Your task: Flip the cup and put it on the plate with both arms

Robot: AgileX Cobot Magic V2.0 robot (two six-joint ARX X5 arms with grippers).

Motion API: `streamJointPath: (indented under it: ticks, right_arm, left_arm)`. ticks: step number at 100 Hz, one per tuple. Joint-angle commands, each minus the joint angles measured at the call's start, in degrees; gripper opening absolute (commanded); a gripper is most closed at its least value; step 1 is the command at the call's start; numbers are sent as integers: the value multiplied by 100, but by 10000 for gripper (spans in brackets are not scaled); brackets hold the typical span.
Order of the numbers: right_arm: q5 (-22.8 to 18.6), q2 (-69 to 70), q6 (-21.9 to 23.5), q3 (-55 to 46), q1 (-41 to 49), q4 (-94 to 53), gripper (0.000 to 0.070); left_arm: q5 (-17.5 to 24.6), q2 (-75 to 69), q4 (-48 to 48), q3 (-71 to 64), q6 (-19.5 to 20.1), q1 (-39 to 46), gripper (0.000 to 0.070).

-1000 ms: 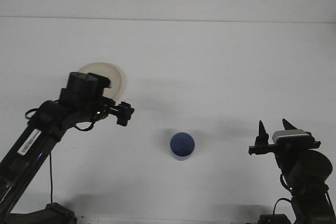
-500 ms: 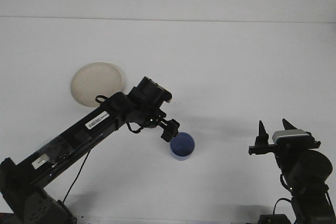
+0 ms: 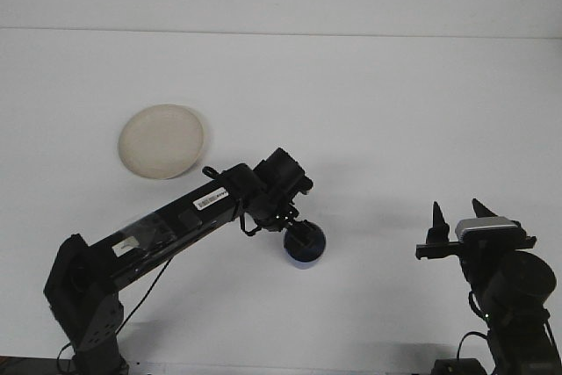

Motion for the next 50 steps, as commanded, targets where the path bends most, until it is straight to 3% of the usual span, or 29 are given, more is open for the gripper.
streamJointPath:
  ticks: [1, 13, 35, 50]
  right_arm:
    - [0, 7, -46, 28, 9, 72, 457]
    - [0, 7, -46, 28, 9, 70, 457]
    - [0, 7, -46, 28, 9, 70, 457]
    - [0, 7, -46, 28, 9, 70, 457]
  left_arm:
    - [4, 195, 2, 122, 114, -55, 235]
    - [2, 208, 17, 125, 310, -118, 0]
    - [2, 205, -70, 313, 302, -138, 9]
    - [-201, 205, -678, 964, 310, 26, 9]
